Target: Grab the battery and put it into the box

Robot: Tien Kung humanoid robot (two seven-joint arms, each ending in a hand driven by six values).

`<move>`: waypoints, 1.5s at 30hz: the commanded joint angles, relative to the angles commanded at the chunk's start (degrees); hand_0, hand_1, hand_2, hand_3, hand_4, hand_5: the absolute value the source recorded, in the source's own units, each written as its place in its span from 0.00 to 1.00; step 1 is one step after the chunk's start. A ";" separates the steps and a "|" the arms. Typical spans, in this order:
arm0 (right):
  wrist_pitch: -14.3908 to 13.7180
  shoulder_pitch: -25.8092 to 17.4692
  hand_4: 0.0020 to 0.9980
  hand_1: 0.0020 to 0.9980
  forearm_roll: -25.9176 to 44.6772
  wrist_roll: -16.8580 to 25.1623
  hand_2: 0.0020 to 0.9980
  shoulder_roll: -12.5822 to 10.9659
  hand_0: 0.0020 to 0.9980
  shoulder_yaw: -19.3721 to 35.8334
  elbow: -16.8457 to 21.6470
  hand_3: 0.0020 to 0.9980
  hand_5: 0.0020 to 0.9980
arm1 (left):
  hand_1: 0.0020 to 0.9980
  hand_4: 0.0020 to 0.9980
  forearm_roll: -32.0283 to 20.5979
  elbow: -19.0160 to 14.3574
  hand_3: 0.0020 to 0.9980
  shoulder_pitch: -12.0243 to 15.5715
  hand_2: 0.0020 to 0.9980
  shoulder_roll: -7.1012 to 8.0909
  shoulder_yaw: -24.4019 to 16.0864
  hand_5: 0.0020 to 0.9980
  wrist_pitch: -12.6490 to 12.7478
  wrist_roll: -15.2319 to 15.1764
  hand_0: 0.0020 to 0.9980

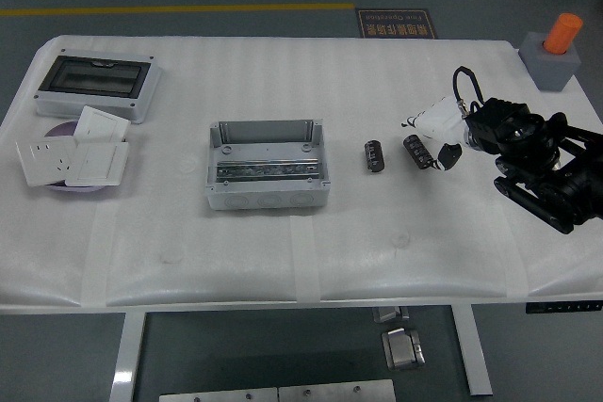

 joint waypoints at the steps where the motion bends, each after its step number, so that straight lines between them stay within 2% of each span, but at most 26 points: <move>1: 0.00 -0.01 0.74 0.69 0.02 0.00 0.82 0.02 0.77 0.01 -0.01 0.95 0.24 | 0.64 0.53 -0.02 0.00 0.54 0.00 0.47 0.00 0.02 0.30 0.00 -0.01 0.57; 2: -0.02 -0.03 0.71 0.69 0.09 0.01 0.81 0.08 0.77 0.03 -0.05 0.93 0.26 | 0.64 0.53 -0.03 0.00 0.54 0.00 0.47 -0.02 0.04 0.31 0.00 -0.01 0.57; 12: -0.41 -0.43 0.70 0.68 0.32 0.15 0.80 0.83 0.77 0.26 -0.63 0.92 0.27 | 0.64 0.53 -0.38 0.00 0.54 -0.06 0.47 -0.11 0.41 0.31 0.09 -0.25 0.57; 26: -0.70 -1.12 0.68 0.68 0.61 0.35 0.79 0.60 0.77 0.50 -0.38 0.89 0.27 | 0.64 0.53 -0.86 0.00 0.54 0.18 0.46 -0.05 0.76 0.32 0.32 -0.79 0.56; 27: -0.74 -1.18 0.64 0.67 0.65 0.33 0.76 0.58 0.76 0.50 -0.37 0.82 0.27 | 0.64 0.52 -0.94 0.00 0.54 0.19 0.46 -0.05 0.81 0.32 0.33 -0.85 0.56; 32: -1.05 -1.28 0.64 0.67 0.88 0.25 0.76 0.56 0.76 0.44 -0.30 0.82 0.27 | 0.64 0.52 -0.98 0.00 0.54 0.25 0.46 -0.05 0.78 0.32 0.52 -1.11 0.56; 33: -1.20 -1.25 0.57 0.66 1.00 0.19 0.67 0.55 0.76 0.37 -0.27 0.72 0.26 | 0.64 0.52 -0.97 0.00 0.54 0.25 0.46 -0.06 0.78 0.32 0.56 -1.18 0.56; 38: -2.04 -1.19 0.57 0.66 1.66 -0.17 0.67 0.39 0.76 -0.04 -0.36 0.72 0.26 | 0.64 0.52 -0.90 0.00 0.54 0.14 0.46 -0.07 0.68 0.32 0.72 -1.39 0.56; 39: -2.29 -1.20 0.46 0.66 1.84 -0.25 0.66 0.34 0.75 -0.15 -0.44 0.69 0.22 | 0.64 0.52 -0.92 0.00 0.54 0.13 0.46 -0.08 0.67 0.32 0.80 -1.49 0.56; 44: -4.38 -1.28 0.46 0.66 4.02 -1.06 0.66 -0.15 0.75 -1.47 -0.54 0.69 0.22 | 0.64 0.52 -1.12 0.00 0.54 0.17 0.46 -0.15 0.75 0.32 1.07 -1.81 0.56; 45: -5.39 -1.29 0.35 0.64 5.10 -1.49 0.65 -0.41 0.74 -2.23 -0.44 0.69 0.16 | 0.64 0.52 -1.09 0.00 0.54 0.20 0.46 -0.18 0.68 0.33 1.13 -1.86 0.56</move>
